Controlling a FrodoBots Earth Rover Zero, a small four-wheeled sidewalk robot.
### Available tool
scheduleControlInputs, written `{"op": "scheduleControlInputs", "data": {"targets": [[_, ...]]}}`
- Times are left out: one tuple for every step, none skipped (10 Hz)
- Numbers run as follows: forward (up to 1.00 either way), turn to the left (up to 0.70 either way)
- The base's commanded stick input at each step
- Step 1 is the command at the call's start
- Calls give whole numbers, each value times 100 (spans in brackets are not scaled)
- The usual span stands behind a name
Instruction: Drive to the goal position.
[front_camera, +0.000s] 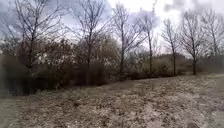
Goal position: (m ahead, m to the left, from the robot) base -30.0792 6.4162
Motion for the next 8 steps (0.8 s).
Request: {"op": "scheduleControlInputs", "data": {"targets": [[0, 70], [0, 70], [0, 70], [0, 70], [0, 70], [0, 70], [0, 70], [0, 70]]}}
